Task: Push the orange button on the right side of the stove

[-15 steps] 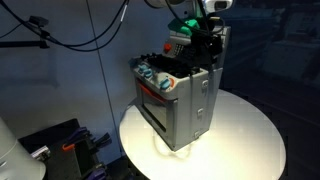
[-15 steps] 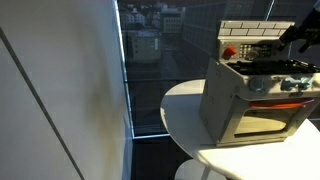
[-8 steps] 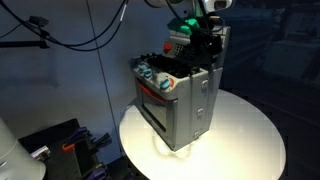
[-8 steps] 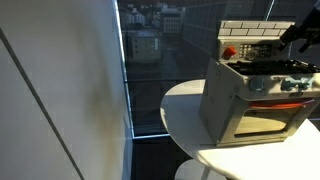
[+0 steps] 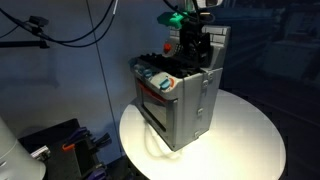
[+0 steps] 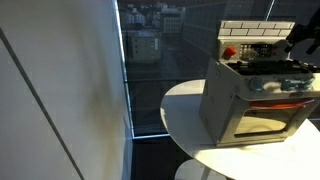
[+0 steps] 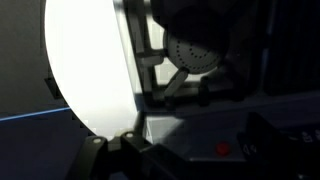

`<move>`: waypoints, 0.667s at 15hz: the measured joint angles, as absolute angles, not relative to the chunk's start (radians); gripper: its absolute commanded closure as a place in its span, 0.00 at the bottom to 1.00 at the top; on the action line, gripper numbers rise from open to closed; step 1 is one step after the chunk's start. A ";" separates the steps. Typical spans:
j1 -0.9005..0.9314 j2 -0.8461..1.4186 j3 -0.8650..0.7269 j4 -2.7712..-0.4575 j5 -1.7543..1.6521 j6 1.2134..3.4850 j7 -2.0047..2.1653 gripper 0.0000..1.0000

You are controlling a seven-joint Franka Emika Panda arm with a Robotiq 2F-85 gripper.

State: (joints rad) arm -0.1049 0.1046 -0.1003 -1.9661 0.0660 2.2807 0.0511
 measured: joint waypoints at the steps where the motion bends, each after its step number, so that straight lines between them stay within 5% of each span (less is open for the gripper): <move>1: -0.104 0.089 -0.100 -1.974 0.066 2.248 0.045 0.00; 10: -0.098 -0.078 -0.095 -2.011 0.065 1.829 -0.003 0.00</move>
State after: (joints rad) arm -0.0982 -0.0782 -0.0953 -2.0107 0.0649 1.8292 -0.0035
